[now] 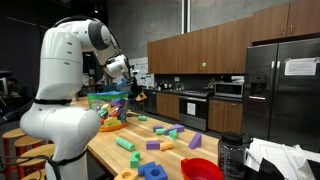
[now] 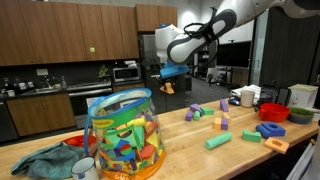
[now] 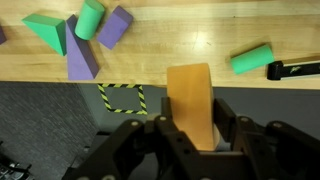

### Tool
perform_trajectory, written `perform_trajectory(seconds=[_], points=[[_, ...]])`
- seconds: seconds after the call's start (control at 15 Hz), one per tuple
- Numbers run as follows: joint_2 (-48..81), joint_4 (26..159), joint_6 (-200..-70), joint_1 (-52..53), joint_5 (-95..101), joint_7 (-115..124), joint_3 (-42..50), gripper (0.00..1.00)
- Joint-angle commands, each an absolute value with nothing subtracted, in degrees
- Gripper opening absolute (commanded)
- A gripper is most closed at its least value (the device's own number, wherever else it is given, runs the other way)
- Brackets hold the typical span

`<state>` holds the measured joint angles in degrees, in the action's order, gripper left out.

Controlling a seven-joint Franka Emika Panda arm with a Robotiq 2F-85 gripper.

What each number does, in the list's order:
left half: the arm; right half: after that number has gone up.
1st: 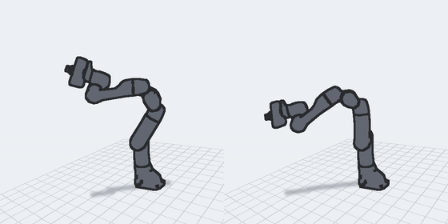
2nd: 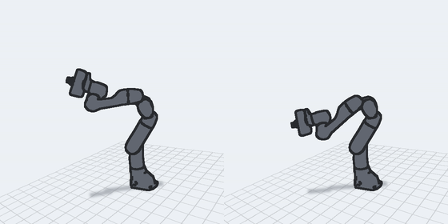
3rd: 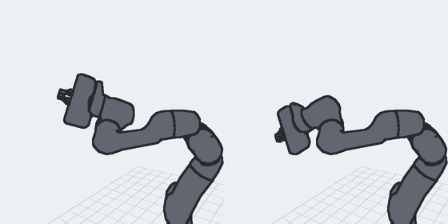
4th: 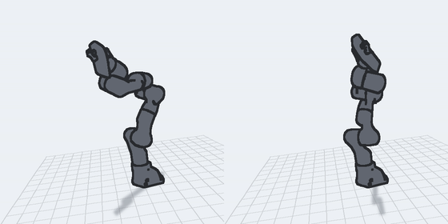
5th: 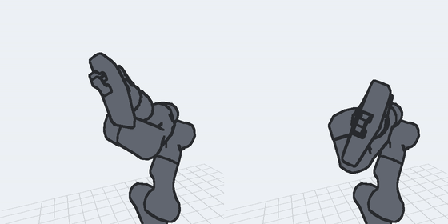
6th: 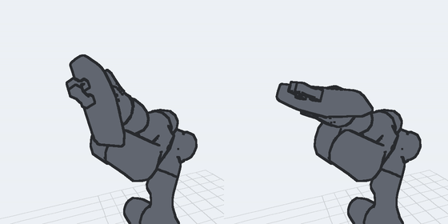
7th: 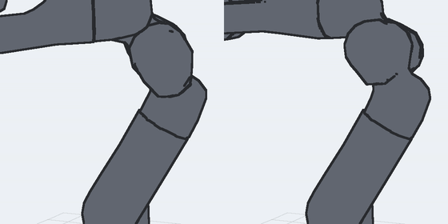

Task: Put the blue cylinder and the orange triangle into the bag

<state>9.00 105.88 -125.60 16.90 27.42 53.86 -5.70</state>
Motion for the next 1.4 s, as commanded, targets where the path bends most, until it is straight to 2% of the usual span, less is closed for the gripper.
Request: perform_trajectory(seconds=[0.0,0.47,0.93,1.2,1.33], points=[[4.78,110.38,-128.08,16.85,29.88,54.43,-7.24,0.20],[-1.31,119.00,-141.31,16.45,29.99,54.59,-10.87,0.20],[-5.25,127.36,-165.22,16.09,22.43,54.35,-10.36,0.20],[-3.92,131.54,-176.66,17.86,11.08,47.10,-9.87,0.20],[-3.26,133.69,-180.46,17.08,3.23,41.31,-12.80,0.20]])
